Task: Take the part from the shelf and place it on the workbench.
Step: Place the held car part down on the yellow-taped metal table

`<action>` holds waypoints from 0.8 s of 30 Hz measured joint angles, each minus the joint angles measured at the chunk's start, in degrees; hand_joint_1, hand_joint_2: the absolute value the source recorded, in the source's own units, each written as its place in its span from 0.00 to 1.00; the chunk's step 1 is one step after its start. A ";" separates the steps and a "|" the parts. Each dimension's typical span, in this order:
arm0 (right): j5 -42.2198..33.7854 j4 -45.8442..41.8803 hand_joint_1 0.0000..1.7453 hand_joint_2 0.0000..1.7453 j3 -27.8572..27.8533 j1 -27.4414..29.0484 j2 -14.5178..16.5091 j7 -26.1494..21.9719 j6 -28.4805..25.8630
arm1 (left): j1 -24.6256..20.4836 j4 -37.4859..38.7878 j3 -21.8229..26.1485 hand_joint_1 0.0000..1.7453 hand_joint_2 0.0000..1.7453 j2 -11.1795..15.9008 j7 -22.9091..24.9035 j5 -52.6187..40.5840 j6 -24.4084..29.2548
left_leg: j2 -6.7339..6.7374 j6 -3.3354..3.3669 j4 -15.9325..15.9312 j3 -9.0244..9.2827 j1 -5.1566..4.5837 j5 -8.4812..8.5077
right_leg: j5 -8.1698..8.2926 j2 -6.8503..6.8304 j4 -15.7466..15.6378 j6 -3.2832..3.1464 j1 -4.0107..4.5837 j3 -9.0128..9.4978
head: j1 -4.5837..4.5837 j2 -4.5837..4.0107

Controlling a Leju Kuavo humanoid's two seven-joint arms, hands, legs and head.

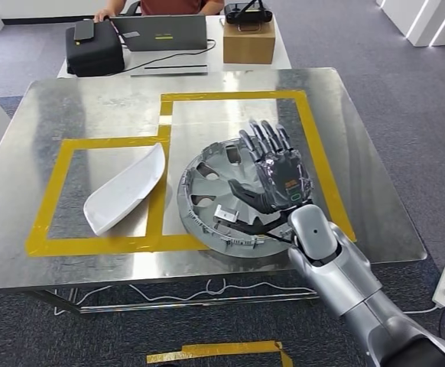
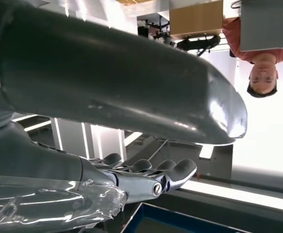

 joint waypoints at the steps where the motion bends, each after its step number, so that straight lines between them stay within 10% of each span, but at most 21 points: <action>1: 0.40 0.40 0.00 0.00 0.13 -0.14 0.22 0.20 -0.43 | -0.09 0.00 0.21 0.00 0.00 -0.04 0.03 -0.02 0.30 | 0.00 0.00 0.00 0.00 0.00 0.00 | 0.00 0.00 0.00 0.00 0.00 0.00 | 0.01 0.00; 24: 3.22 4.82 0.00 0.00 1.83 -0.58 1.55 2.16 -4.38 | -0.54 0.00 1.46 0.00 0.00 -0.25 0.08 0.84 1.95 | -0.02 0.56 0.35 -0.11 -0.36 -0.38 | 0.09 -0.08 -0.13 0.42 -0.32 0.08 | -0.01 0.00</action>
